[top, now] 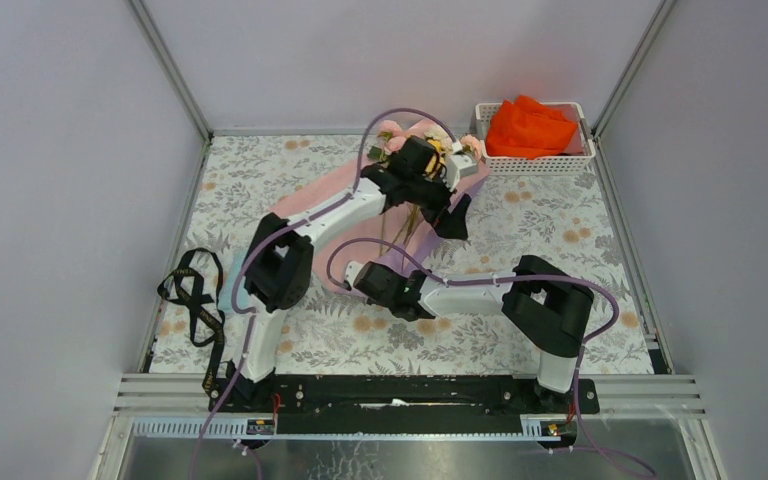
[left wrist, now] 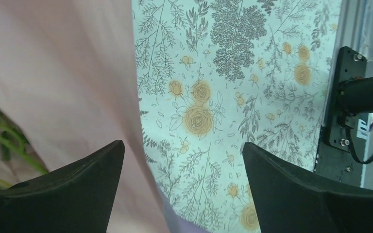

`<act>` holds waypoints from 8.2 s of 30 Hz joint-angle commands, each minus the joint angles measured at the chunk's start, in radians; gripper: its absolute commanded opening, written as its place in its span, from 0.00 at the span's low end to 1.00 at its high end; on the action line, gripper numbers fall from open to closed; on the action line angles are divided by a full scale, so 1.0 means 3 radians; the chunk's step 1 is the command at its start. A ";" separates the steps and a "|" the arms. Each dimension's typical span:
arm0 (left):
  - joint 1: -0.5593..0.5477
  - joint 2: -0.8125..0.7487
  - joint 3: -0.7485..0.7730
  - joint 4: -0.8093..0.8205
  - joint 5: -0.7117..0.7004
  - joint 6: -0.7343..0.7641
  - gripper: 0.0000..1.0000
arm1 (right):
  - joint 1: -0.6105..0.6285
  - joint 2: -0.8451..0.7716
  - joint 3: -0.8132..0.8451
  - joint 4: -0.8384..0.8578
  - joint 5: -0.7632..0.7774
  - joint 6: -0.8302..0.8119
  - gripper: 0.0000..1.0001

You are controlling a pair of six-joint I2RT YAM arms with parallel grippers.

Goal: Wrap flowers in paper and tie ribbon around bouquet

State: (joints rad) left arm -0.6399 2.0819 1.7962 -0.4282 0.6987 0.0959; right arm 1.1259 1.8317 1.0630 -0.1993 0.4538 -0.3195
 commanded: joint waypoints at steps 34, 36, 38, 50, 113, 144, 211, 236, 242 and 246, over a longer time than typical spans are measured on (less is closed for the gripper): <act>0.1430 -0.0145 -0.1392 0.0847 -0.0140 -0.1063 0.00 | 0.0096 -0.0160 0.0063 -0.0500 -0.0174 0.0083 0.02; 0.1445 -0.0011 -0.1394 0.0886 -0.0195 -0.1108 0.00 | 0.0097 -0.0197 0.0076 -0.0548 -0.0212 0.0095 0.07; 0.1474 0.0096 -0.1381 0.0903 -0.0236 -0.1157 0.00 | 0.0097 -0.0273 0.0094 -0.0605 -0.0263 0.0129 0.18; 0.1484 0.0161 -0.1633 0.1152 -0.0260 -0.1233 0.00 | -0.0300 -0.1382 0.0228 -0.0685 -0.2084 0.0270 0.63; 0.1381 -0.0440 -0.2357 0.0679 0.0227 -0.0848 0.00 | -0.2138 -0.1846 -0.1959 0.0725 -0.3054 0.2921 0.65; 0.1787 -0.0695 -0.2169 0.1257 0.0362 -0.0905 0.67 | -0.2848 0.0768 0.0538 0.1069 -0.3898 0.2217 0.11; 0.1829 -0.0206 -0.1986 0.0983 -0.0197 -0.0945 0.24 | -0.1219 0.0325 0.0372 0.0444 -0.3124 0.1932 0.06; 0.1973 -0.0251 -0.1556 -0.0890 -0.1695 0.0914 0.98 | -0.1686 0.0935 0.0450 0.0467 -0.2145 0.2393 0.02; 0.1813 -0.0120 -0.1540 -0.0776 -0.1251 0.0923 0.91 | -0.1690 0.0884 0.0339 0.0541 -0.2189 0.2403 0.02; 0.1775 0.0021 -0.1413 -0.0998 -0.0745 0.0963 0.71 | -0.1745 0.0814 0.0303 0.0519 -0.2122 0.2370 0.02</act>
State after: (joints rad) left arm -0.0845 1.9911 1.3754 -0.6651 0.2287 0.3779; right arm 0.6296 2.0403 1.2118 0.0677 -0.3477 0.4534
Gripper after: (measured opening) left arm 0.794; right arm 0.026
